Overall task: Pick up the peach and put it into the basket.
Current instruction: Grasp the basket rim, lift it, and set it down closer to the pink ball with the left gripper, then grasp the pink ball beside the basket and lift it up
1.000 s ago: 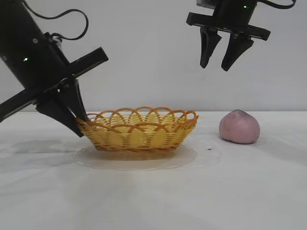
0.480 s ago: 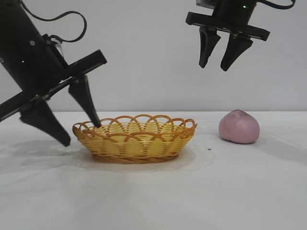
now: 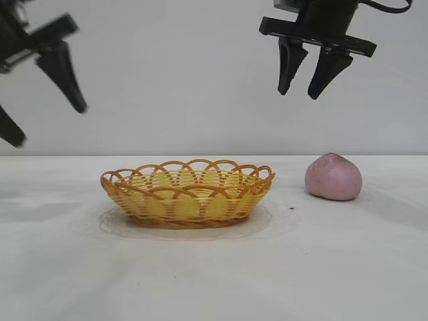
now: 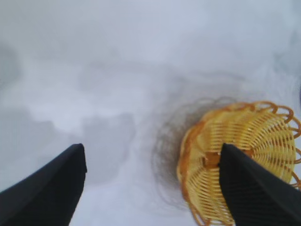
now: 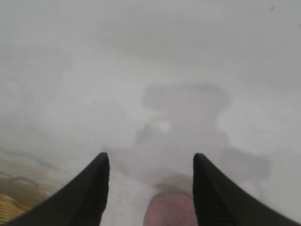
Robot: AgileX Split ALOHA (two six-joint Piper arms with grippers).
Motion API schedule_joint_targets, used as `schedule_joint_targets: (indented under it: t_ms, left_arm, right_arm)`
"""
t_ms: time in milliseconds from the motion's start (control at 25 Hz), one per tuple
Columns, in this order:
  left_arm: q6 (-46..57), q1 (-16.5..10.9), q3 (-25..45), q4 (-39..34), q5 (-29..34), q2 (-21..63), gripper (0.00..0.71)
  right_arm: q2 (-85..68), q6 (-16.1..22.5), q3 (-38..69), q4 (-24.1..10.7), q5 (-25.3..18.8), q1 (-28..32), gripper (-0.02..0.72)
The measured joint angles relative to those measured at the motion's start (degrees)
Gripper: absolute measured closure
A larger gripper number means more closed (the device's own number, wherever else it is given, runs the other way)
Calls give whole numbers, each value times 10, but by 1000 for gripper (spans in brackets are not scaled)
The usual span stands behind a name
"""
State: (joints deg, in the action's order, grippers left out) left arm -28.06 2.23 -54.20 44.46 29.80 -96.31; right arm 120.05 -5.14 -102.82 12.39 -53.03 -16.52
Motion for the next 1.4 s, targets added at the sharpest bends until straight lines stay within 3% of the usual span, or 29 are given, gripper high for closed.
schedule_joint_targets:
  t_ms: [80,200,280,600,1000,1200,1320,1400]
  left_arm:
    - [48,-17,0,-106,16,3,194]
    - [198,-18,0,-313,32,3,194]
    - [264,-19,2,-386,33,10,194]
    - [299,-20,3,-458,64,164,194]
    - [309,-20,4,-495,263,465,194]
    - [309,-20,4,-495,359,572,194]
    - [309,-20,28,-491,385,630,194]
    - [310,-20,81,-486,387,678,194]
  right_arm:
    - [0,0,0,5,0,0,321]
    - [1,-2,0,13,1,0,321]
    - [6,-7,0,14,1,0,321]
    - [18,-16,0,16,-4,0,321]
    - [18,-20,0,16,-6,0,321]
    - [18,-26,0,16,-8,0,321]
    - [18,-27,0,16,-10,0,321]
    - [18,-29,0,16,-11,0,321]
